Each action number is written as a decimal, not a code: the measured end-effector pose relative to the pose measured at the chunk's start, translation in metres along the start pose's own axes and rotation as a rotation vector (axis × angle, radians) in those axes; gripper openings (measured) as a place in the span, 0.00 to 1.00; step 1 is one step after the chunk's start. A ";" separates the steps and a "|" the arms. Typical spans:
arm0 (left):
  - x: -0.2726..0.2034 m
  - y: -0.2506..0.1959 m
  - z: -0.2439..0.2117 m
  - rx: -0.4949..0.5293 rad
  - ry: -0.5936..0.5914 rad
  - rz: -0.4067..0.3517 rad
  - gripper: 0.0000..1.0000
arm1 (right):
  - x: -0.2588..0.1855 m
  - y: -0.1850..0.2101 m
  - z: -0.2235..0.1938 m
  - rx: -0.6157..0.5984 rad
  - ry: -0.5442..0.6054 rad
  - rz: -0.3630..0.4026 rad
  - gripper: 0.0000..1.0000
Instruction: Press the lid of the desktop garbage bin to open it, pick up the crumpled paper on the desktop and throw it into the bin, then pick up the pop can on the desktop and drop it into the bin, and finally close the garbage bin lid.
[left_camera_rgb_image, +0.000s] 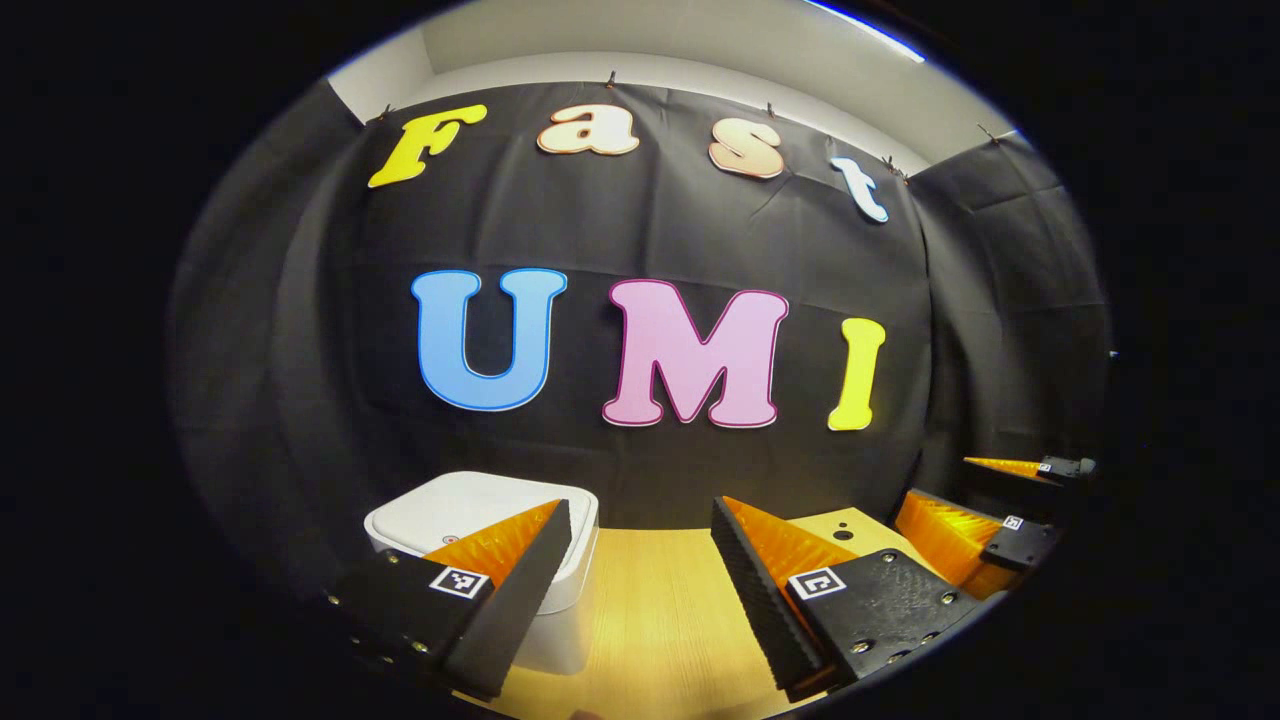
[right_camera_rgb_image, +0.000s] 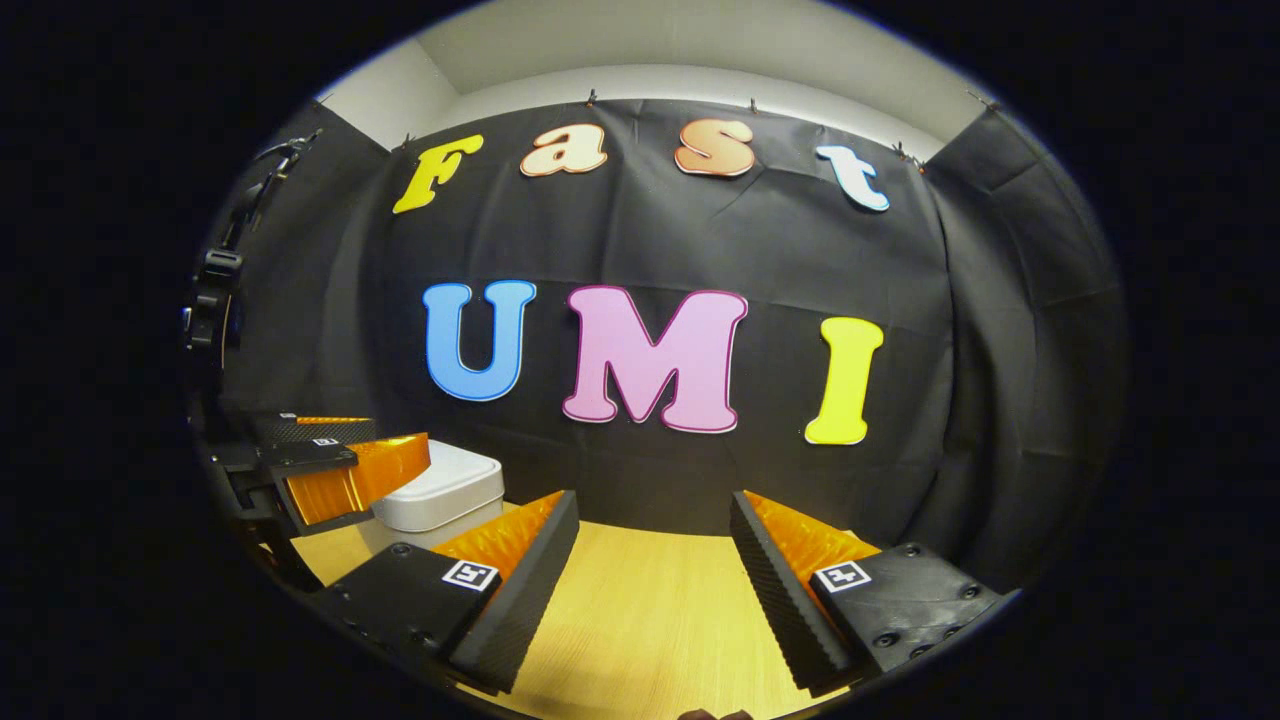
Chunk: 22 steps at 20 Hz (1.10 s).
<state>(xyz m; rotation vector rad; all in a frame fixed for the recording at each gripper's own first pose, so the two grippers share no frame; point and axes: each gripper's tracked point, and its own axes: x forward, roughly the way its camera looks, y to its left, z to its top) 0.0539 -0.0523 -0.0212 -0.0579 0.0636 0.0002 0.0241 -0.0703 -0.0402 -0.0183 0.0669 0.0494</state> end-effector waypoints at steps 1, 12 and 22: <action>-0.003 0.003 -0.003 0.005 0.009 -0.005 0.94 | -0.002 0.003 -0.002 0.003 0.004 -0.005 0.99; -0.035 0.031 0.005 0.045 -0.051 -0.034 0.93 | -0.029 0.016 -0.004 -0.021 0.034 -0.059 0.99; -0.056 0.032 0.006 0.036 -0.083 -0.073 0.93 | -0.048 0.037 -0.001 -0.045 0.020 -0.055 0.97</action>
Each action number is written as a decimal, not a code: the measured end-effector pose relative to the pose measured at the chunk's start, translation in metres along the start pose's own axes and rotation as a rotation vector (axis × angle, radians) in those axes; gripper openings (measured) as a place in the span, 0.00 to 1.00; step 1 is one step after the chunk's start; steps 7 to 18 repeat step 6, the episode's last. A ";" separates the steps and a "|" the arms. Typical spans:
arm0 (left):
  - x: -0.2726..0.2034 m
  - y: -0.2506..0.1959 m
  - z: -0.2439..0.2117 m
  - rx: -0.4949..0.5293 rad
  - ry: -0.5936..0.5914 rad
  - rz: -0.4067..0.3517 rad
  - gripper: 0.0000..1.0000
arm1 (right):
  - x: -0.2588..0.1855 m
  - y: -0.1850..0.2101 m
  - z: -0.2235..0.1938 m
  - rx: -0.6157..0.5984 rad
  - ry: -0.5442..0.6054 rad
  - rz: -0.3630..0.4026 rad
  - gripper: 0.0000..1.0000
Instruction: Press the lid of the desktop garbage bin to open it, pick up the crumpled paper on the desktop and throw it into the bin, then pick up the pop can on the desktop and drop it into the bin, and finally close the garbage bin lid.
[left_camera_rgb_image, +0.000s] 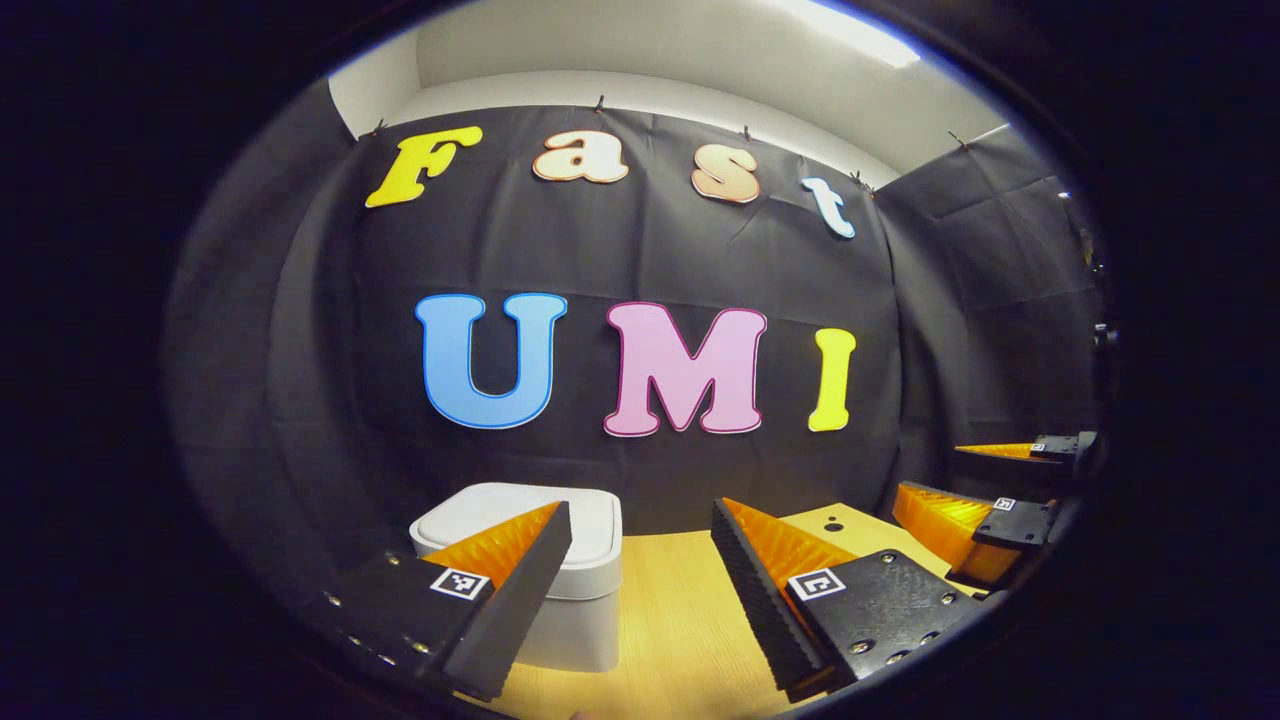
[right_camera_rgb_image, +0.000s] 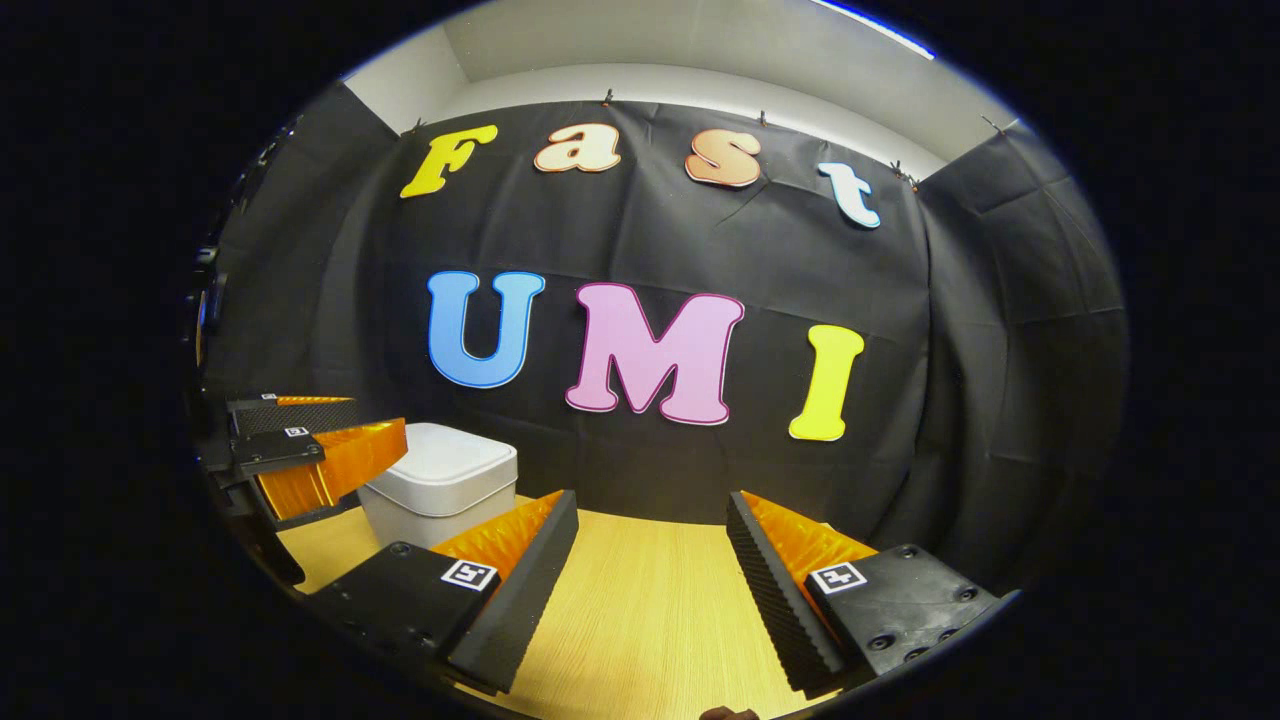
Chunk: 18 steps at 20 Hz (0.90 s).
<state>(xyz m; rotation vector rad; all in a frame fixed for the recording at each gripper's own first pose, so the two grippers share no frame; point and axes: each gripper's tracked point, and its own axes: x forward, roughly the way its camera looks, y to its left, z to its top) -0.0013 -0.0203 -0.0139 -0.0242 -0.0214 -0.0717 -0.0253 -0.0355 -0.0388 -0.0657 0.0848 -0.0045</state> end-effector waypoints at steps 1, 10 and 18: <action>0.000 0.000 0.002 0.011 -0.009 -0.003 0.93 | -0.002 -0.001 0.001 -0.003 -0.005 -0.005 0.97; -0.004 -0.007 0.002 0.029 -0.010 -0.021 0.93 | -0.007 -0.007 0.000 0.006 0.002 -0.017 0.97; -0.004 -0.007 0.002 0.029 -0.010 -0.021 0.93 | -0.007 -0.007 0.000 0.006 0.002 -0.017 0.97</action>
